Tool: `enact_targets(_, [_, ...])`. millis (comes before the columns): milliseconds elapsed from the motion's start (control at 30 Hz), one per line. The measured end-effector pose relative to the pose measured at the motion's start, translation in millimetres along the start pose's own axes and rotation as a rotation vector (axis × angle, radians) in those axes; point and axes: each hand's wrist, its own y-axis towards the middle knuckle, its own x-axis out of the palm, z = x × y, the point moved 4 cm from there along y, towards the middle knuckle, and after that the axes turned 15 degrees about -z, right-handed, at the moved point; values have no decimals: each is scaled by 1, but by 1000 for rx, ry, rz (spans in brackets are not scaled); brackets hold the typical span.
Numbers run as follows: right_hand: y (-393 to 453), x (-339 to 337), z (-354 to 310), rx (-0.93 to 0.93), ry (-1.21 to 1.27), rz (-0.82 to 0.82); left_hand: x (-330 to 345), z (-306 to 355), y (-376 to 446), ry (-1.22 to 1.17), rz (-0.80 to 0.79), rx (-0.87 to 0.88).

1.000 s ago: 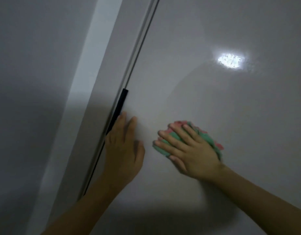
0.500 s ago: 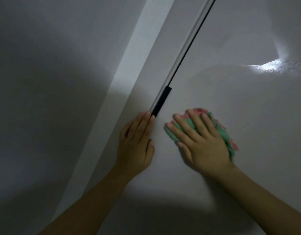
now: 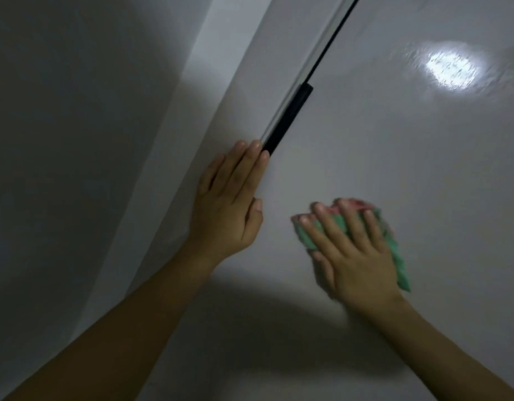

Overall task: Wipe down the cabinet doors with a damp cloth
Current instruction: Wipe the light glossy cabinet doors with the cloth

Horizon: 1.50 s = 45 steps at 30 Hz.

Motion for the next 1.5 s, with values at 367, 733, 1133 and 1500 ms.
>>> enact_targets(367, [42, 1, -41, -114, 73, 17, 0, -3, -4, -141, 44, 65])
enact_targets(733, [39, -8, -15, 245, 155, 131, 9, -5, -22, 2, 13, -34])
enact_targets(1133, [33, -8, -9, 608, 222, 173, 12, -7, -25, 96, -9, -31])
enact_targets(1500, [-48, 24, 16, 740, 171, 127, 15, -5, -25, 129, 1, -42])
